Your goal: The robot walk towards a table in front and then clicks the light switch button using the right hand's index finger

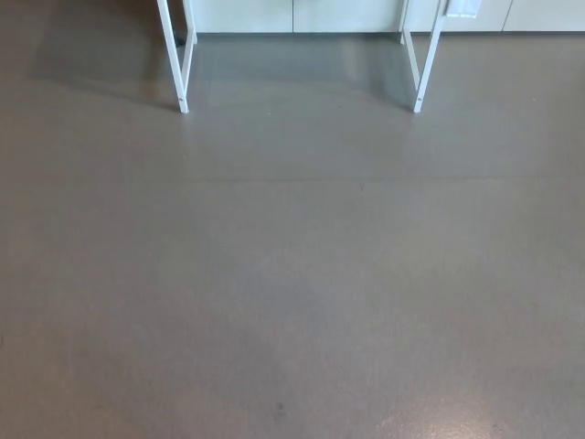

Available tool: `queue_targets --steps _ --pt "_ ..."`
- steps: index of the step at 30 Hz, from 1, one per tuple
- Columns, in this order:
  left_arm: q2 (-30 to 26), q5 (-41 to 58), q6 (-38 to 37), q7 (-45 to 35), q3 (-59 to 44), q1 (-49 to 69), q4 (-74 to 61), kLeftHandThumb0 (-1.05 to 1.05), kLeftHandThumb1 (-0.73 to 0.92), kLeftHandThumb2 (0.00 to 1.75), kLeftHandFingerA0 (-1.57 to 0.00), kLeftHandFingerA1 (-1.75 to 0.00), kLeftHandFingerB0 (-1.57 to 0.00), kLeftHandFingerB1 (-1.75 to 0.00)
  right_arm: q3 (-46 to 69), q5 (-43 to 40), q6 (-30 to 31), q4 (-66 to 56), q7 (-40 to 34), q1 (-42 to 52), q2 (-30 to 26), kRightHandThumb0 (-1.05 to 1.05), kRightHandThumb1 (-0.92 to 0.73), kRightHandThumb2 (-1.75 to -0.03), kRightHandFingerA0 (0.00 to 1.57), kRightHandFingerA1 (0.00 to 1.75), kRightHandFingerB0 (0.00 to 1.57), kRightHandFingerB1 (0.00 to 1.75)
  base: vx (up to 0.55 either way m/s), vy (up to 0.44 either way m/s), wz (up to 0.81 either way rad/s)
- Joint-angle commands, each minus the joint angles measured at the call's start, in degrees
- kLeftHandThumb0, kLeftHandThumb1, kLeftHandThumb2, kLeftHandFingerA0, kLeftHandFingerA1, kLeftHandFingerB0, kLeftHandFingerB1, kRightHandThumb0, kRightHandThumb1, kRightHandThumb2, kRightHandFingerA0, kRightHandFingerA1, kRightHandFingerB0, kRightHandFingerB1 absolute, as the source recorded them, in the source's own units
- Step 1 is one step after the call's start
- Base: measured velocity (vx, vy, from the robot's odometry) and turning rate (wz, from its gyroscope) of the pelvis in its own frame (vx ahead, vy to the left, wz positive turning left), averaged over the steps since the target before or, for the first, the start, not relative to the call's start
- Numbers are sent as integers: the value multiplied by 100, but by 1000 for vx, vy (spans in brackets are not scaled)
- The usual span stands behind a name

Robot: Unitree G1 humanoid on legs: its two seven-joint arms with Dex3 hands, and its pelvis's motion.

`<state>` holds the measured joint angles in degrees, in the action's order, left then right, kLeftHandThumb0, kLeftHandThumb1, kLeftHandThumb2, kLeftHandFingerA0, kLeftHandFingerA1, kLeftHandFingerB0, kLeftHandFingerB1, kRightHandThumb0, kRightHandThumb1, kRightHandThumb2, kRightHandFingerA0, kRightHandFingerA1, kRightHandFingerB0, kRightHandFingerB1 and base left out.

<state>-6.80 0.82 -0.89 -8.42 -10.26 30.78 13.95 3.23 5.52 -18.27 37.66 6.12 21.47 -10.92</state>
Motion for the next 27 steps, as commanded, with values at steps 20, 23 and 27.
queue_targets --steps 20,23,27 --pt "-55 589 77 -463 -119 368 -650 -22 68 68 -57 -49 -47 -44 112 -92 -1692 299 84 269 -132 -55 -59 -59 74 48 61 42 8 1 4" --pt "-56 615 49 -502 -139 356 -568 -23 67 69 -58 -49 -47 -44 100 -110 -1684 309 89 283 -137 -54 -59 -59 75 49 62 42 0 0 0" --pt "-65 534 106 -484 -83 426 -601 -26 66 70 -60 -50 -46 -44 100 -122 -1858 391 120 355 -179 -54 -59 -59 75 48 63 42 17 98 -10"
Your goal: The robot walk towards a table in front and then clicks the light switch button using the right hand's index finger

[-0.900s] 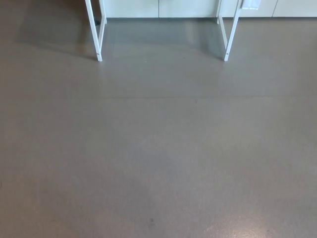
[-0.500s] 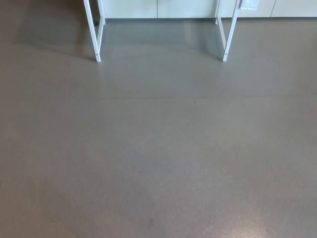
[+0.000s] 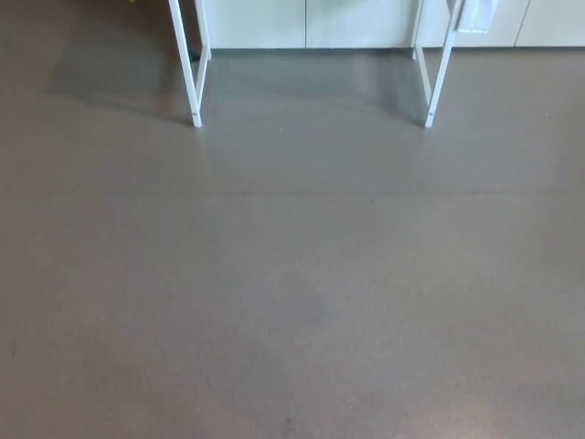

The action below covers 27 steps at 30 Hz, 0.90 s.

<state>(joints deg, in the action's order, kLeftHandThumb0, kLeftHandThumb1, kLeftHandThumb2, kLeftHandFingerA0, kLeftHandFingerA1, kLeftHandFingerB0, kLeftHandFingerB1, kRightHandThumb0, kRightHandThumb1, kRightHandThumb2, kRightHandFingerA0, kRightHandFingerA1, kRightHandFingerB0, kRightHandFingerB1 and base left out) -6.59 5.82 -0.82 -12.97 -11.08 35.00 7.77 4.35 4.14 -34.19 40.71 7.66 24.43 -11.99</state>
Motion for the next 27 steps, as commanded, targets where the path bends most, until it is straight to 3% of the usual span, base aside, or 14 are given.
queue_targets --steps 1,5,11,25,27 --pt "-79 34 137 -9 -1 2 4 -26 66 70 -60 -50 -46 -44 -16 22 -254 77 -41 65 -72 -54 -59 -59 75 48 63 42 130 267 -30" --pt "-69 35 67 10 7 -23 86 -26 66 70 -59 -50 -47 -45 -30 29 -322 160 -57 33 -75 -53 -59 -59 75 49 63 43 83 404 -11" --pt "-48 64 92 3 42 -84 10 -25 66 70 -58 -50 -45 -44 -65 100 -192 77 -90 -44 -134 -54 -60 -59 74 48 63 42 154 80 4" --pt "-172 -59 208 104 41 -308 -53 -25 65 71 -63 -53 -47 -45 -174 175 -233 126 -221 -133 -111 -54 -60 -60 75 48 63 42 184 -193 12" --pt "-189 -88 219 112 50 -300 -66 -17 70 60 -67 -47 -50 -40 -179 172 -239 135 -242 -115 -100 -54 -60 -60 76 48 63 42 227 -51 -7"
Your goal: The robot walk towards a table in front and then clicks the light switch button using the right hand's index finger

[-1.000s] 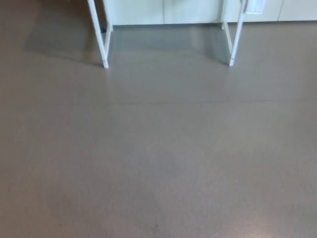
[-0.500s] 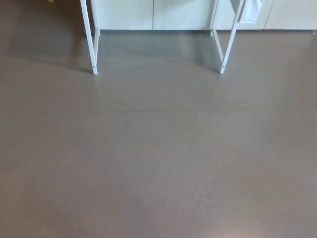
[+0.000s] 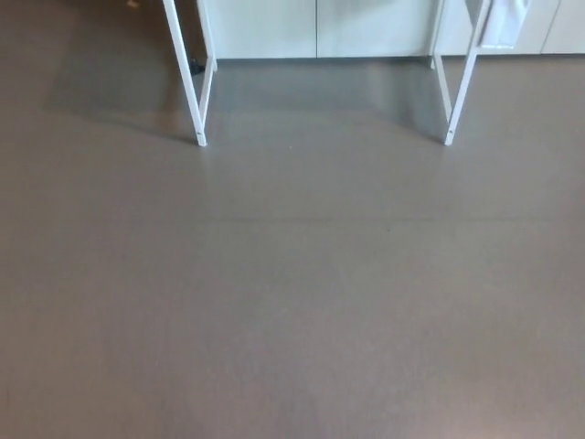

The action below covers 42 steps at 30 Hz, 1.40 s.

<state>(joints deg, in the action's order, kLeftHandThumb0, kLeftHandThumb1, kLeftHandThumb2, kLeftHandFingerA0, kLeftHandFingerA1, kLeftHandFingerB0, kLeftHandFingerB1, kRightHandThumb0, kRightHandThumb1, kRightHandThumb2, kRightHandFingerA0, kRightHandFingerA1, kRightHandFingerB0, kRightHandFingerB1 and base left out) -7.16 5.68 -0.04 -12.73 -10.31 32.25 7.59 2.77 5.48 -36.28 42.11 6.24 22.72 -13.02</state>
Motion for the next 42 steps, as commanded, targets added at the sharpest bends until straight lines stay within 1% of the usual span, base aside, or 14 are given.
queue_targets --steps 1,2,4,8,11,13,14,16,19,22,25,33,38,42 --pt "-135 -109 102 107 -19 -27 -31 -17 70 60 -68 -47 -50 -40 -31 63 -52 15 -106 50 -15 -54 -61 -60 75 48 62 42 253 1 -10" --pt "-141 -108 113 98 -15 -19 -54 -25 67 71 -63 -52 -48 -46 -31 61 -66 45 -106 37 -18 -55 -61 -60 75 48 63 42 260 43 -16" --pt "-178 -53 51 23 -27 -174 40 -21 70 67 -53 -49 -46 -44 -20 51 16 17 -146 -68 1 -54 -60 -60 75 48 63 42 220 93 -19" --pt "-226 -31 -36 -38 -36 -275 195 -20 70 67 -52 -47 -47 -43 -1 34 40 -29 -166 -91 19 -54 -61 -59 74 48 62 42 372 190 -19" --pt "-303 -133 36 29 11 -169 45 -14 73 61 -45 -40 -45 -38 8 8 -134 12 -137 -55 46 -54 -61 -60 72 48 60 42 312 184 -16" --pt "-271 -103 176 106 5 -240 -21 -17 71 61 -33 -37 -37 -35 24 76 -37 -59 -269 -85 62 -55 -62 -59 65 47 55 39 258 146 1" --pt "-246 -85 197 133 -3 -271 -40 -17 71 61 -33 -37 -37 -35 34 83 -35 -61 -290 -111 63 -55 -62 -59 65 47 55 39 213 127 12" --pt "-230 -144 202 225 4 -285 -63 -21 71 64 -27 -37 -27 -33 91 27 18 -96 -339 -123 120 -57 -61 -60 53 43 49 36 236 65 8" --pt "-186 -99 239 271 -22 -288 -126 -19 70 63 -25 -38 -25 -32 107 47 29 -65 -382 -142 133 -58 -61 -60 51 42 47 35 184 -15 9" --pt "-258 107 333 71 -144 -52 -254 -17 76 66 -18 -37 -17 -31 15 149 47 -50 -403 -7 171 -61 -62 -60 48 41 44 34 295 -120 16" --pt "-245 30 378 131 -134 61 -359 -17 74 64 -22 -37 -22 -31 4 129 -49 2 -404 60 180 -63 -61 -60 49 41 45 35 341 -232 31" --pt "-191 -93 252 214 -64 339 -293 -18 74 64 -22 -37 -22 -31 -16 125 -198 133 -410 324 158 -64 -62 -60 48 41 43 34 272 -55 -6" --pt "-167 -110 158 133 -29 762 -309 -19 73 64 -22 -37 -22 -30 -63 206 -203 -280 -452 934 110 -66 -62 -60 46 45 40 34 323 151 -23" --pt "-202 -70 58 76 -20 742 -251 -21 73 66 -20 -37 -20 -31 -48 122 -306 158 -444 715 148 -64 -59 -59 47 42 41 33 266 157 -15"
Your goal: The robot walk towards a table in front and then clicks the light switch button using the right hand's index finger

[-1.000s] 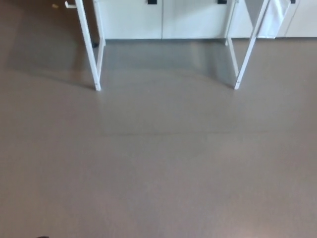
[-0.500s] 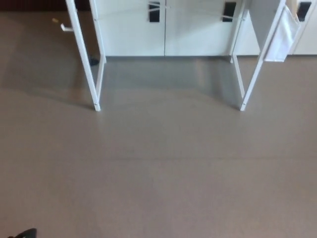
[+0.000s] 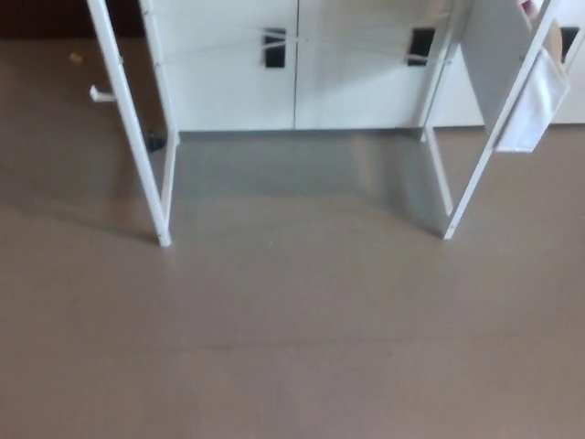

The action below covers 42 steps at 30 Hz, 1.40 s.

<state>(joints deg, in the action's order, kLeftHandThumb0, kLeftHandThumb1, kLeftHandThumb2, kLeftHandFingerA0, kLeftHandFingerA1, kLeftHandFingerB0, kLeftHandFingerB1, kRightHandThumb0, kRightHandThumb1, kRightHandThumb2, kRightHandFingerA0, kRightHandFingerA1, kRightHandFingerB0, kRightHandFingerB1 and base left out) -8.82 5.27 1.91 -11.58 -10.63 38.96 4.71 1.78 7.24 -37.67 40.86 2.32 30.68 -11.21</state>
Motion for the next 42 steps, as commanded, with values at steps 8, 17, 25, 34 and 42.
queue_targets --steps 8,17,25,34,42 --pt "-60 -120 -19 73 86 -249 126 -22 73 65 -22 -37 -22 -30 67 -19 -152 416 -113 -330 -59 -65 -61 -59 47 44 40 34 225 27 10" --pt "-117 -83 -11 -16 52 -221 243 -21 73 64 -22 -36 -22 -31 -28 87 -140 399 -131 -291 -90 -68 -49 -89 42 55 34 48 350 -127 16" --pt "-168 -86 -23 -68 62 -130 257 -23 72 65 -22 -36 -23 -31 -123 236 -172 412 -270 -213 -125 -66 -63 -60 49 46 43 34 312 101 -17" --pt "-275 -89 18 -98 101 -161 182 -25 71 66 -27 -38 -26 -33 -200 327 -98 439 -384 -272 -105 -63 -63 -60 54 44 45 35 358 158 -14" --pt "-319 -110 -124 -126 124 -238 292 -26 70 67 -29 -40 -29 -35 -253 390 -178 566 -466 -373 -132 -64 -63 -60 53 44 45 35 318 -86 14"
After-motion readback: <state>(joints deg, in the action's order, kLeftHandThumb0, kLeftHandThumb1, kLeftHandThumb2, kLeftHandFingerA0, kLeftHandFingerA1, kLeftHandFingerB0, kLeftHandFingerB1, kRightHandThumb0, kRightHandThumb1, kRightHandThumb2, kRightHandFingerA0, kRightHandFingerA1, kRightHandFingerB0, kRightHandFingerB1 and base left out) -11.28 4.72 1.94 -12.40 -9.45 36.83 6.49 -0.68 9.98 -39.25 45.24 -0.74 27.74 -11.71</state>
